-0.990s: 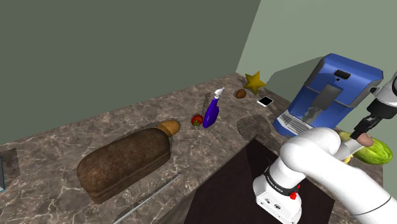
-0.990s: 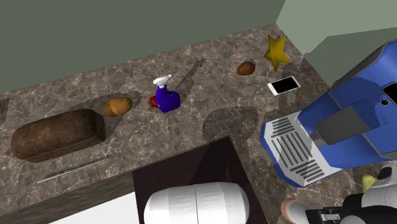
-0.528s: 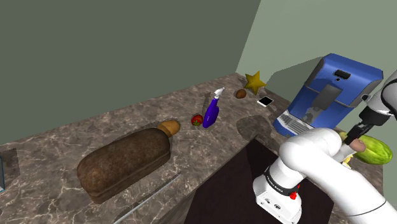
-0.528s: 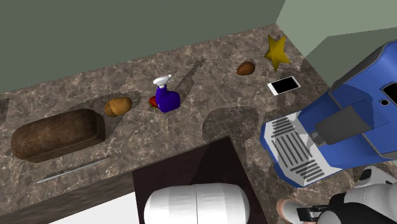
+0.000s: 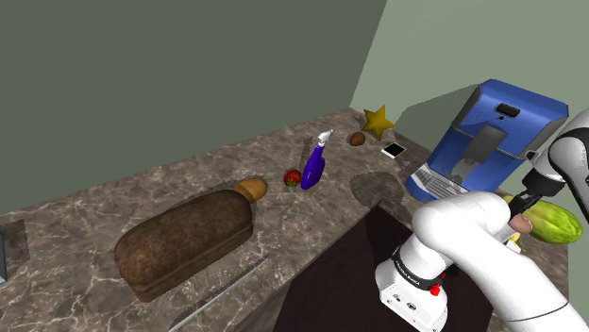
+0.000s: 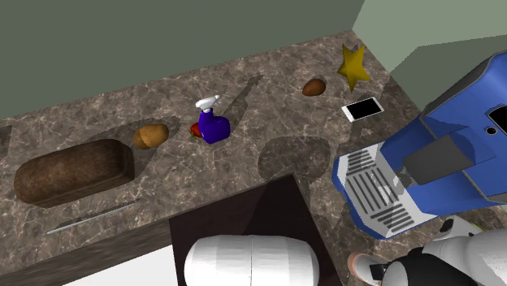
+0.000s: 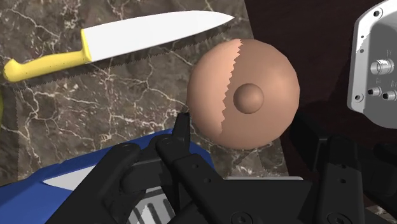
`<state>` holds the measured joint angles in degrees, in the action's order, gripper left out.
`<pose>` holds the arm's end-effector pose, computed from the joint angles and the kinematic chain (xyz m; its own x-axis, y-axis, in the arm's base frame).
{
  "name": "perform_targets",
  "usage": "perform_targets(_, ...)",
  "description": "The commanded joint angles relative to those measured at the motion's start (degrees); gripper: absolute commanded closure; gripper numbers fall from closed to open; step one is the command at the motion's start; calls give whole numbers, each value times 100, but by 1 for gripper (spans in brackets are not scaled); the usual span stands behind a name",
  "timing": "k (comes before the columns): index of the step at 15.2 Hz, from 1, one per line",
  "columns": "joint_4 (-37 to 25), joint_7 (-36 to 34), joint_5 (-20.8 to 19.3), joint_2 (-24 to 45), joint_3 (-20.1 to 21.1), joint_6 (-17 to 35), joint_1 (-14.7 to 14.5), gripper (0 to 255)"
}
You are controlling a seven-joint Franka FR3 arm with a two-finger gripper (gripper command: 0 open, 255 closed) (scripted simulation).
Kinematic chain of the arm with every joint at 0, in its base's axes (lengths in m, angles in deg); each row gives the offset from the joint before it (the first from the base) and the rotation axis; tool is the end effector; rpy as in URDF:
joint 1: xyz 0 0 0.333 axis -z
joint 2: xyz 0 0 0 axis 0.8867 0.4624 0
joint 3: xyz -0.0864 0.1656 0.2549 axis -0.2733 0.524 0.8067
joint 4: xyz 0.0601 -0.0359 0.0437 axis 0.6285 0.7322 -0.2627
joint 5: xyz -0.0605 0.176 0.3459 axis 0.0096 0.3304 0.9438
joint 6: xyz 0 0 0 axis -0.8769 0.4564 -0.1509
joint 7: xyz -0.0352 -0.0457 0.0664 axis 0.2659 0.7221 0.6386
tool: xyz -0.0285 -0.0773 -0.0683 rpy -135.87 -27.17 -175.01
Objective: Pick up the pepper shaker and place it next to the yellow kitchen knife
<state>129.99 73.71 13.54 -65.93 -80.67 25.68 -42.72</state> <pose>-0.0996 -0.3007 0.4093 0.9581 -0.2718 -0.0908 -0.2731 -0.9620 -0.0020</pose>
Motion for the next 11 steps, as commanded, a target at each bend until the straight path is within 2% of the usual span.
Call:
perform_targets(1,26,9,-27,-5,-41,36,26,255)
perform_targets(6,26,9,-27,-5,-41,36,26,255)
perform_targets(7,26,9,-27,-5,-40,36,26,0)
perform_targets(11,26,9,-27,-5,-40,36,26,0)
